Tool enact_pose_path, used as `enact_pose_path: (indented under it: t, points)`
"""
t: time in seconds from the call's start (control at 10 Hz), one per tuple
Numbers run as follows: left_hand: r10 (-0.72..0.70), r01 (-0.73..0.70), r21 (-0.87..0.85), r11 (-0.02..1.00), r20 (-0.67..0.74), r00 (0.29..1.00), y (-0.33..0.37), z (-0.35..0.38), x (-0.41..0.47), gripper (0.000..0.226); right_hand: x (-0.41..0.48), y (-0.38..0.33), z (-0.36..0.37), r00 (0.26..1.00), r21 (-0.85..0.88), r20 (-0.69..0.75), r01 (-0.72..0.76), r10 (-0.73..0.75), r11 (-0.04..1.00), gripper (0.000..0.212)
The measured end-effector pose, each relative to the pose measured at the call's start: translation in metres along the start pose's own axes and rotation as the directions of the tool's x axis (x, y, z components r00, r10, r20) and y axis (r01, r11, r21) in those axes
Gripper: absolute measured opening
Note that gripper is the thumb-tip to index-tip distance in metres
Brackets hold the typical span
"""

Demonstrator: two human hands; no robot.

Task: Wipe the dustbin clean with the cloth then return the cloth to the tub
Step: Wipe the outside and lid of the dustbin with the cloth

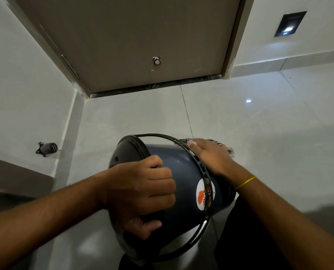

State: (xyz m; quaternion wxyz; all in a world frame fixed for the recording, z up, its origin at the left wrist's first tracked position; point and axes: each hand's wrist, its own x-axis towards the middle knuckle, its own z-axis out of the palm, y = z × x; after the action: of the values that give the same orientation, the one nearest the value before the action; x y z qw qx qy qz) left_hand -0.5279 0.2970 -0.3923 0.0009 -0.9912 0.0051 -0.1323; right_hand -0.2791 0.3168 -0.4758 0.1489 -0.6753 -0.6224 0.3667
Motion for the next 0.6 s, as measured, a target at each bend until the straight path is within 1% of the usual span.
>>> enact_pose_path:
  t: [0.1,0.2,0.3,0.4,0.5,0.6]
  points:
    - [0.007,-0.007,-0.009,1.0,-0.001,1.0,-0.001,0.001,0.0,0.036,-0.026,-0.038,0.015,0.964,0.119,0.006,0.265,-0.268,0.957,0.043]
    - [-0.001,0.002,0.007,1.0,-0.024,1.0,0.002,0.003,-0.005,0.036,-0.04,-0.071,0.03,0.939,0.304,0.043,0.312,-0.34,0.9,0.047]
    - [-0.005,0.009,0.04,0.999,-0.095,0.995,0.005,0.007,-0.013,0.032,-0.037,-0.067,0.033,0.873,0.131,-0.084,0.487,-0.48,0.864,0.047]
    - [0.004,0.002,0.034,0.999,-0.168,0.986,0.007,0.014,-0.017,0.029,-0.045,-0.071,0.033,0.916,0.309,-0.084,0.399,-0.393,0.864,0.037]
    - [-0.26,0.28,-0.01,0.96,-0.4,0.879,0.004,0.021,-0.02,0.027,-0.052,-0.074,0.026,0.908,0.214,-0.104,0.418,-0.405,0.883,0.02]
    - [-0.688,0.639,-0.328,0.695,-0.562,0.46,-0.007,0.024,-0.014,0.021,-0.05,-0.077,0.022,0.848,-0.067,-0.14,0.507,-0.511,0.859,0.025]
